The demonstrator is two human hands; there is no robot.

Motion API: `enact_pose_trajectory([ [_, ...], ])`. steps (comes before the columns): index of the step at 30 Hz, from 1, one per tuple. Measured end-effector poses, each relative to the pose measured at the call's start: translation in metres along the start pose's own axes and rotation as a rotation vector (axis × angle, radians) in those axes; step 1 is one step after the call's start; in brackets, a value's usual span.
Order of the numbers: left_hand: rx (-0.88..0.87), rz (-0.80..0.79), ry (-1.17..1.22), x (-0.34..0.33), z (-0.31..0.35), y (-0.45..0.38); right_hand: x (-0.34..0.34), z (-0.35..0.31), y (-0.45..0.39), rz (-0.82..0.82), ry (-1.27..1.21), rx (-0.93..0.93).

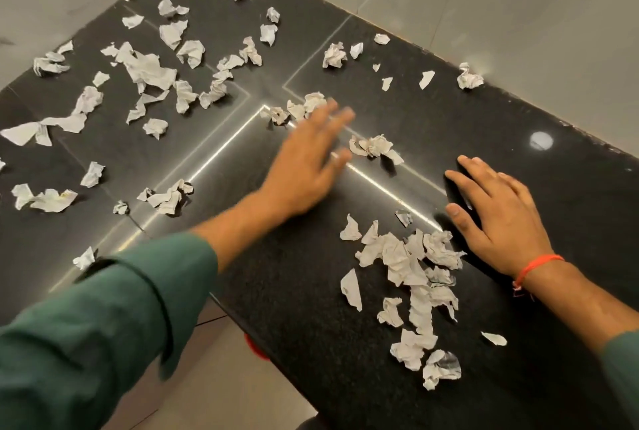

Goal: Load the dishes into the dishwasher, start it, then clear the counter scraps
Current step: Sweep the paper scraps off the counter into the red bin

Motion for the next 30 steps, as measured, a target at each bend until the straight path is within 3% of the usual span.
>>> enact_pose_trajectory([
  [2,0.251,0.097,-0.036,0.018,-0.053,-0.025,-0.002,-0.001,0.0,-0.007,-0.004,-0.003],
  [5,0.37,0.033,0.022,0.028,-0.102,-0.049,-0.003,-0.002,0.002,-0.012,0.003,-0.009],
  [10,0.107,-0.211,0.097,-0.006,-0.073,-0.062,0.0,-0.001,-0.002,-0.012,-0.003,-0.023],
  [16,-0.292,-0.349,0.133,-0.048,0.036,-0.021,0.0,0.0,-0.001,-0.003,-0.004,-0.034],
  [19,-0.368,-0.387,0.198,-0.053,0.064,-0.01,0.0,-0.001,-0.002,-0.007,0.004,-0.03],
  [22,-0.251,-0.258,0.291,-0.045,0.053,-0.023,-0.001,0.0,-0.001,-0.021,0.019,-0.033],
  [27,0.067,0.154,0.244,-0.018,-0.033,-0.097,0.0,0.002,-0.001,-0.017,0.01,-0.041],
  [30,0.299,0.157,0.165,-0.009,-0.095,-0.137,-0.001,0.003,-0.004,-0.01,-0.01,-0.038],
])
Point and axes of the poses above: each hand's wrist, its own y-axis away from the middle knuckle, its own x-axis out of the back of the hand, z = x × y, the point moved 5 cm from there along -y, towards the middle knuckle, and after that the axes turned 13 degrees about -x, right-handed, at the moved point
